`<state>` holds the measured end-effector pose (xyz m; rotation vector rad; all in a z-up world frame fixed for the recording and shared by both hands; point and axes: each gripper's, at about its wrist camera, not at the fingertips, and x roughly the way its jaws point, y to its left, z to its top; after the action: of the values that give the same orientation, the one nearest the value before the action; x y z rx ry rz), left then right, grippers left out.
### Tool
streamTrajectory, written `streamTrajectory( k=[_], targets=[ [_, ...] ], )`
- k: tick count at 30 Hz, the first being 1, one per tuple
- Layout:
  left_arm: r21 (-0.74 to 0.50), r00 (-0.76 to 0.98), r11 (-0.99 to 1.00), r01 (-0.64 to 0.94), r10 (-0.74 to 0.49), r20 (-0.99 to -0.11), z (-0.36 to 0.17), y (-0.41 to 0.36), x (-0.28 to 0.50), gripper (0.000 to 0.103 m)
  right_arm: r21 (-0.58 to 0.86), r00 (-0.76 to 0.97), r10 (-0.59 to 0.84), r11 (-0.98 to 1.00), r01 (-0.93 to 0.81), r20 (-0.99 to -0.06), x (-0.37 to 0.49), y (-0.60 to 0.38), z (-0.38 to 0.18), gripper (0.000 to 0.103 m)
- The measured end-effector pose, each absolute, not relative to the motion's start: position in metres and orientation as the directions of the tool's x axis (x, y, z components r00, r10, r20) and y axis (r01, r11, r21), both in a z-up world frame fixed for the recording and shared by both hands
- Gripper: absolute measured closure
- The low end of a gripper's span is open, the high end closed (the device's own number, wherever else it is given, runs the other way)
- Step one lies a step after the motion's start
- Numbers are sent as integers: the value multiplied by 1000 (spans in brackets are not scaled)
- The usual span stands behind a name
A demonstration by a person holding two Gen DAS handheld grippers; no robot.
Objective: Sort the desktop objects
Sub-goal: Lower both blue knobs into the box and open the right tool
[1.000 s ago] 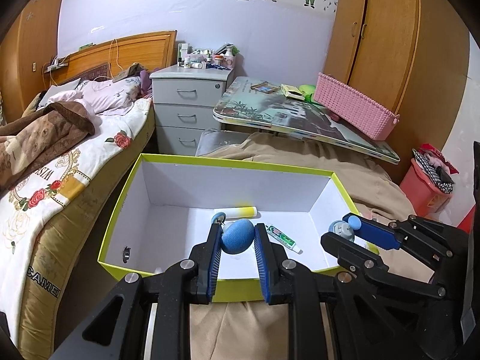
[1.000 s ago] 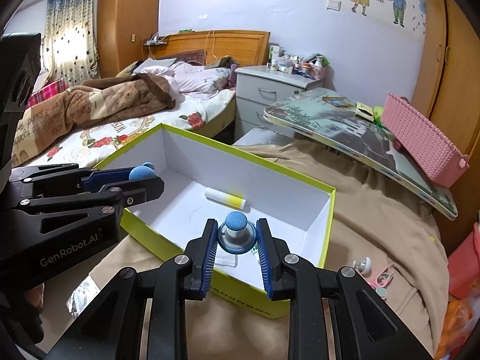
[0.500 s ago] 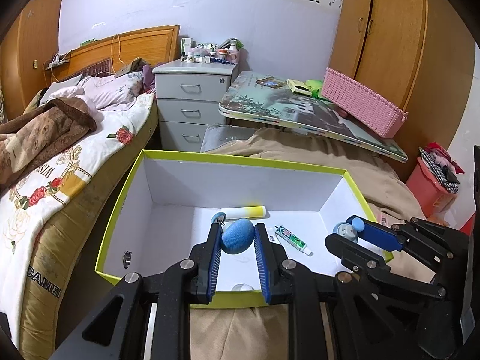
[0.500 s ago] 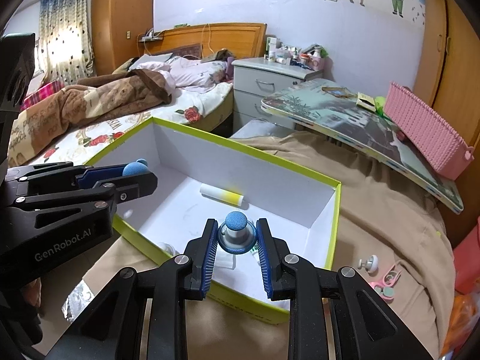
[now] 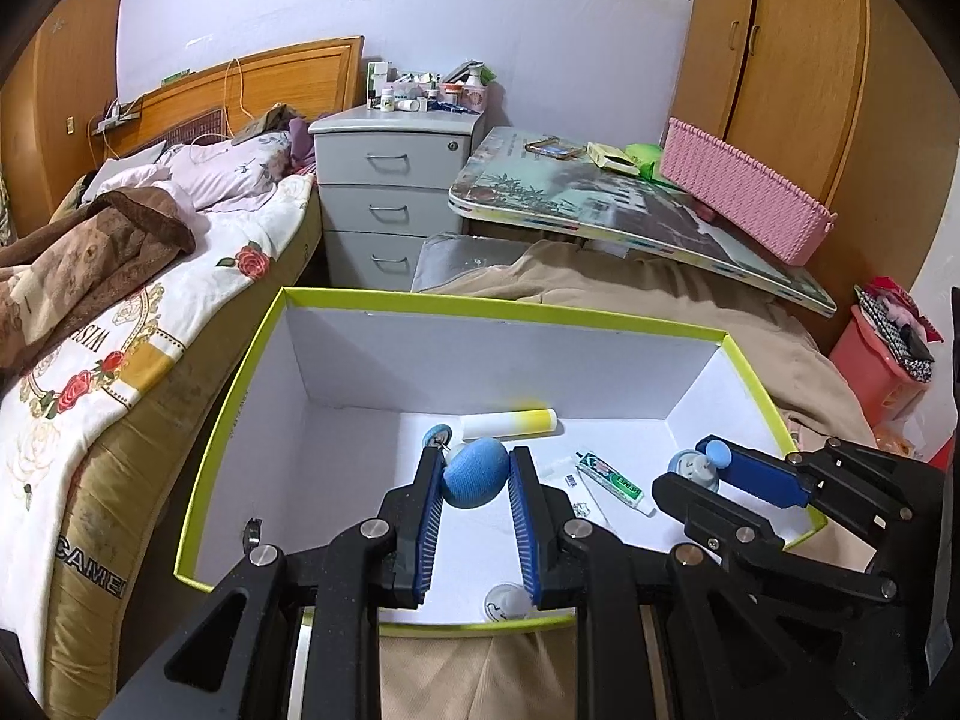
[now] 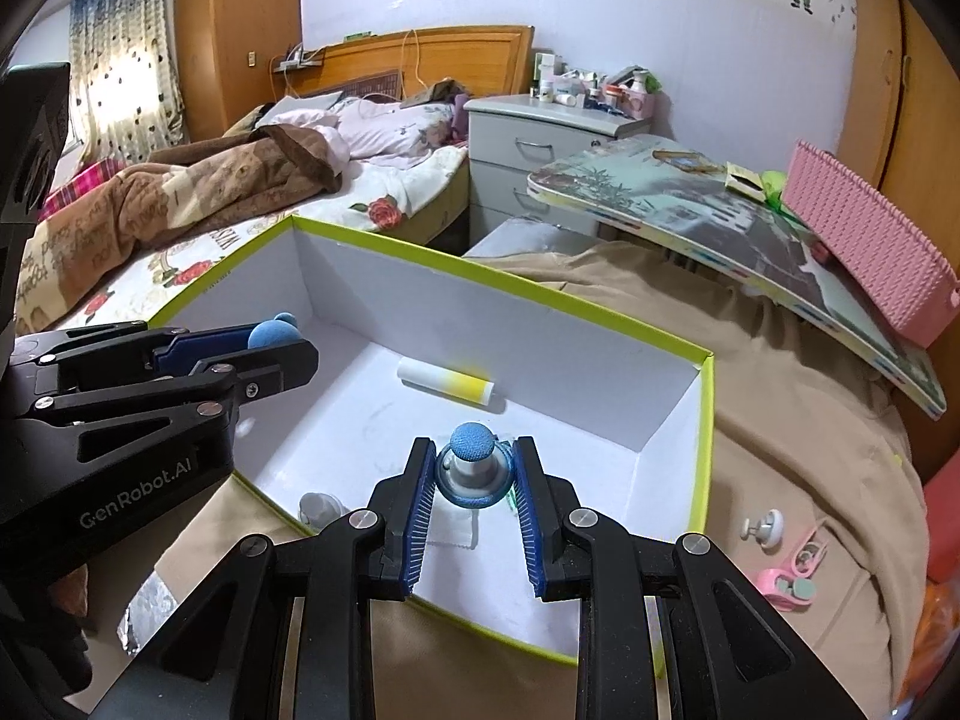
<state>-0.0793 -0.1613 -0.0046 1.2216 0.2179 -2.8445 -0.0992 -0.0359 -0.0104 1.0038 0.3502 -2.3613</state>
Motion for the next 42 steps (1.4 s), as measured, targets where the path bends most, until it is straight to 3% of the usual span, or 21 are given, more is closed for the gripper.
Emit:
streamTrajectory(
  k=[42],
  targets=[
    [-76, -598, -990, 116, -8, -802, -33, -182, -116, 80, 85, -425, -359, -836, 541, -831, -140, -70, -31, 76]
  ],
)
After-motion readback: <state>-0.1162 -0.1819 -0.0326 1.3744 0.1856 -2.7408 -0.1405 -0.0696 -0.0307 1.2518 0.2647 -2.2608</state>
